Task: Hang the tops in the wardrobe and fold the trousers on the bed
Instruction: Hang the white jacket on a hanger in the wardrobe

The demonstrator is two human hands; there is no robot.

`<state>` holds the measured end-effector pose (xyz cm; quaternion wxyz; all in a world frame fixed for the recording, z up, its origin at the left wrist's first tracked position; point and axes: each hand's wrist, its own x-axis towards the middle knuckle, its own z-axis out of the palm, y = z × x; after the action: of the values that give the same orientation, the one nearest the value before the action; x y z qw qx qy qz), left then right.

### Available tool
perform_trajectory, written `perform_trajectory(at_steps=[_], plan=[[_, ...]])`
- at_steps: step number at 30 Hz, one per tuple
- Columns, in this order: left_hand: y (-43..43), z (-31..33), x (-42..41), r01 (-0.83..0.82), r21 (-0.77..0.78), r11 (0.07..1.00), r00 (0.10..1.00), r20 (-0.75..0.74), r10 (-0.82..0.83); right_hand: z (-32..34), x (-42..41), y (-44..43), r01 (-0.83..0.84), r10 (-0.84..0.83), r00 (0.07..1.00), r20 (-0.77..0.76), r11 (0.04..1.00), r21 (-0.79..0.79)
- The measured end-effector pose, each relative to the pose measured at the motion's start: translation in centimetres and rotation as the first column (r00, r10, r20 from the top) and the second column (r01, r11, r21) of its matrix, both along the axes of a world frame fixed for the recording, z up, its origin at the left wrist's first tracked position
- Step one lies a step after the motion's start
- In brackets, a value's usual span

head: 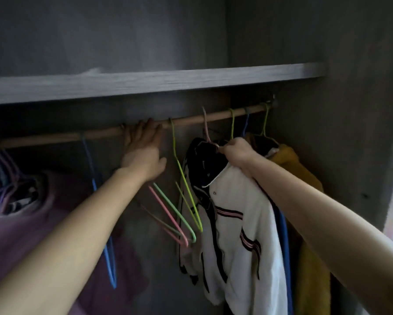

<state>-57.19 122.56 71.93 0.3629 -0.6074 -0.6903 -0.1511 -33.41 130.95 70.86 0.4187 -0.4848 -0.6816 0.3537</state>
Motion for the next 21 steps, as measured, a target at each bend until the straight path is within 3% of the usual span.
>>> perform_trajectory(at_steps=[6,11,14,19,21], plan=[[0.7,-0.4,0.4,-0.014,0.072,0.997,1.000,0.029,0.012,-3.6,0.0,1.7,0.009,-0.037,0.988,0.150,0.983,0.182],[0.5,-0.7,0.8,-0.001,0.104,0.995,0.999,0.042,-0.003,-4.5,1.3,1.7,0.114,-0.142,0.985,0.095,0.960,0.257],[-0.1,0.0,1.0,0.012,0.073,0.997,0.995,0.094,-0.019,-4.8,0.8,0.2,0.059,-0.130,0.973,0.188,0.937,0.343],[-3.4,-0.7,3.4,0.155,0.145,0.977,0.927,0.319,-0.195,-6.5,2.4,-2.9,0.012,-0.169,0.936,0.309,0.893,0.451],[-5.4,-3.0,4.8,0.231,0.179,0.956,0.913,0.299,-0.277,-7.8,3.3,-4.8,0.002,-0.231,0.892,0.389,0.862,0.507]])
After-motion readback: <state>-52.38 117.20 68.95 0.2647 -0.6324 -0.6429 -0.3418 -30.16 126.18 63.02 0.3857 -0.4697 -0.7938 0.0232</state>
